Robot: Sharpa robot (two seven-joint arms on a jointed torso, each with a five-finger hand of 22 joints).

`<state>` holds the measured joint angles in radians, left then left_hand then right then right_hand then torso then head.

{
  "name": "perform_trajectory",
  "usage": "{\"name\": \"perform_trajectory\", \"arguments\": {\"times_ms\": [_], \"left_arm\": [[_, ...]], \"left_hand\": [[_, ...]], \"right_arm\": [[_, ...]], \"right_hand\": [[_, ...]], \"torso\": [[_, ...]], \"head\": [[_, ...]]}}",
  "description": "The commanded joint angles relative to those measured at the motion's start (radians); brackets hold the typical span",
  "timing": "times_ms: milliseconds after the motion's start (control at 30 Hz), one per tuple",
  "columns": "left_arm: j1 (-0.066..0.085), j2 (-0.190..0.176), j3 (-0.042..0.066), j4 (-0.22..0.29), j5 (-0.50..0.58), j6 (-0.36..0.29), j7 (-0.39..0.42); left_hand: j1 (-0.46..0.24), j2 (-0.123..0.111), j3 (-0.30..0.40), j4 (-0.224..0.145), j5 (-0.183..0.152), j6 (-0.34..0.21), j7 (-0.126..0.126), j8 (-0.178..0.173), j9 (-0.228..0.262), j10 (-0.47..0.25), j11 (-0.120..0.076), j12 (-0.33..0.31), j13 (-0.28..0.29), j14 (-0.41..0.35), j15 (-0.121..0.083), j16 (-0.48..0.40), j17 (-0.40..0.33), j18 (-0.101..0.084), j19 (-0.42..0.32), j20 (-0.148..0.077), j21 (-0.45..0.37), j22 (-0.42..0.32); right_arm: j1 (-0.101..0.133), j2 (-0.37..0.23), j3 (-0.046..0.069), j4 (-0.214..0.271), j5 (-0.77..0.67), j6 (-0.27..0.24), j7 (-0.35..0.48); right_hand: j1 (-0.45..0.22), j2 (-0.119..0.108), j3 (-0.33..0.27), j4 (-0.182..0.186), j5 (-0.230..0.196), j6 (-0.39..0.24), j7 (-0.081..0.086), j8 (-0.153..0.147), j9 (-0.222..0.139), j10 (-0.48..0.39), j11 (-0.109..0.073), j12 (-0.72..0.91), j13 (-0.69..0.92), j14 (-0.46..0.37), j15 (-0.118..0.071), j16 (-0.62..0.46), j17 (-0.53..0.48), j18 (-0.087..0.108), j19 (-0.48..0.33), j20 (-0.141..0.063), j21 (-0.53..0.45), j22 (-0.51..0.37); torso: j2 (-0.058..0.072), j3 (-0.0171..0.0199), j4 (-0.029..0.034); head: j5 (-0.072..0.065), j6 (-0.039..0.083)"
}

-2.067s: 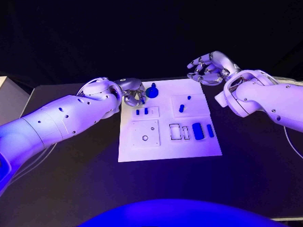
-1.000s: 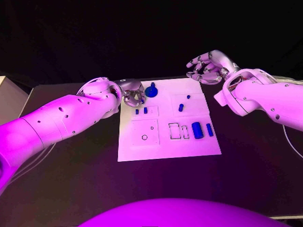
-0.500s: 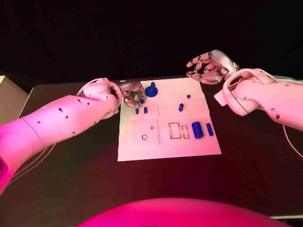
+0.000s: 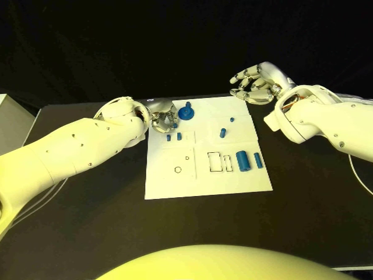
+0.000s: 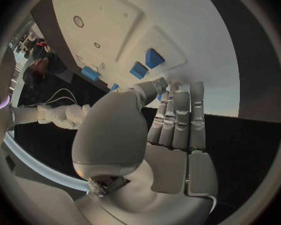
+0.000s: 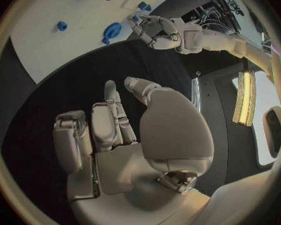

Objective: Assemble the parts on the task board

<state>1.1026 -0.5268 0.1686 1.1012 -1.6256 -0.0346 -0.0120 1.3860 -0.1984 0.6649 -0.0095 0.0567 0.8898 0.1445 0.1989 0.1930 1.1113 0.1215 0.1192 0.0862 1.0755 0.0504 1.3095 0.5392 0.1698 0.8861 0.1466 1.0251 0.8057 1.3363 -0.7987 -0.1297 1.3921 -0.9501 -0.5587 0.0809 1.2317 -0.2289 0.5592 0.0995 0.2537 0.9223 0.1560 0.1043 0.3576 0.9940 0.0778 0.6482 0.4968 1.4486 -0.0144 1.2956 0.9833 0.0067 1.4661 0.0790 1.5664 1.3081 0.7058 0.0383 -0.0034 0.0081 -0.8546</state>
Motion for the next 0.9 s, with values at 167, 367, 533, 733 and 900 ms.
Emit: {"name": "perform_trajectory", "arguments": {"times_ms": [167,367,533,733,900], "left_arm": [[0.0,-0.004,0.001,-0.003,-0.006,-0.016,-0.019],[0.0,-0.012,0.001,-0.006,-0.007,-0.022,-0.028],[0.0,-0.027,0.007,-0.003,-0.005,-0.045,-0.027],[-0.002,-0.066,0.043,0.009,0.154,-0.103,0.01],[-0.016,-0.117,0.081,0.044,0.461,-0.148,0.065]], "left_hand": [[-0.007,-0.008,-0.001,0.006,-0.006,-0.029,-0.006,-0.02,-0.007,-0.044,0.012,0.0,0.0,-0.028,0.01,0.004,-0.025,0.014,-0.007,0.009,-0.009,-0.003],[-0.005,-0.012,-0.003,0.009,-0.006,-0.048,-0.01,-0.032,-0.012,-0.078,0.021,0.0,-0.002,-0.053,0.018,-0.001,-0.055,0.014,-0.011,0.016,-0.013,-0.006],[0.003,-0.01,-0.007,0.01,-0.006,-0.063,-0.017,-0.04,-0.016,-0.121,0.03,0.0,-0.007,-0.061,0.026,0.001,-0.064,0.014,-0.012,0.023,-0.016,-0.008],[0.013,0.002,0.005,0.013,-0.006,-0.021,0.015,-0.018,-0.008,-0.1,0.023,0.04,-0.003,-0.06,0.019,-0.011,-0.088,0.016,-0.011,0.023,-0.011,-0.007],[0.009,0.001,0.013,0.017,-0.006,0.018,0.043,0.011,0.002,-0.079,0.012,0.078,0.0,-0.092,0.009,-0.082,-0.134,0.016,-0.037,0.009,-0.038,-0.021]], "right_arm": [[0.0,-0.002,0.001,-0.001,-0.002,0.001,0.008],[0.0,-0.004,0.001,-0.005,-0.009,0.021,-0.001],[0.0,-0.006,0.001,-0.019,-0.032,0.064,-0.008],[0.0,-0.008,0.001,-0.055,-0.114,0.153,-0.016],[0.0,-0.003,0.0,-0.088,-0.241,0.238,-0.045]], "right_hand": [[-0.009,-0.003,-0.001,-0.001,0.004,0.0,0.005,0.003,0.001,0.005,-0.004,-0.007,-0.002,0.004,0.003,0.0,0.002,-0.007,0.105,0.006,0.004,0.263],[-0.006,-0.007,0.001,-0.007,0.002,-0.001,0.008,0.002,0.002,-0.017,0.002,-0.044,-0.026,0.003,0.006,-0.003,-0.001,-0.007,0.105,0.009,0.004,0.263],[0.013,-0.01,0.011,-0.025,0.0,0.006,0.01,0.007,0.006,-0.027,0.006,-0.096,-0.064,0.001,0.009,-0.007,-0.006,-0.007,0.105,0.011,0.004,0.263],[0.056,-0.007,0.035,-0.06,-0.002,0.027,0.005,0.024,0.016,-0.021,0.008,-0.185,-0.134,0.001,0.011,-0.01,-0.009,-0.007,0.105,0.014,0.004,0.263],[0.07,-0.009,0.048,-0.076,-0.008,0.03,0.005,0.029,0.021,-0.011,0.011,-0.255,-0.189,0.001,0.016,-0.016,-0.016,-0.007,0.105,0.017,0.004,0.263]], "torso": [[0.0,-0.0002,-0.0003],[0.0,-0.001,0.0002],[-0.002,-0.0003,-0.0005],[-0.003,0.0004,-0.0009],[-0.005,-0.0002,-0.0001]], "head": [[-0.001,0.002],[-0.002,0.003],[-0.002,0.006],[-0.01,0.019],[-0.028,0.032]]}}
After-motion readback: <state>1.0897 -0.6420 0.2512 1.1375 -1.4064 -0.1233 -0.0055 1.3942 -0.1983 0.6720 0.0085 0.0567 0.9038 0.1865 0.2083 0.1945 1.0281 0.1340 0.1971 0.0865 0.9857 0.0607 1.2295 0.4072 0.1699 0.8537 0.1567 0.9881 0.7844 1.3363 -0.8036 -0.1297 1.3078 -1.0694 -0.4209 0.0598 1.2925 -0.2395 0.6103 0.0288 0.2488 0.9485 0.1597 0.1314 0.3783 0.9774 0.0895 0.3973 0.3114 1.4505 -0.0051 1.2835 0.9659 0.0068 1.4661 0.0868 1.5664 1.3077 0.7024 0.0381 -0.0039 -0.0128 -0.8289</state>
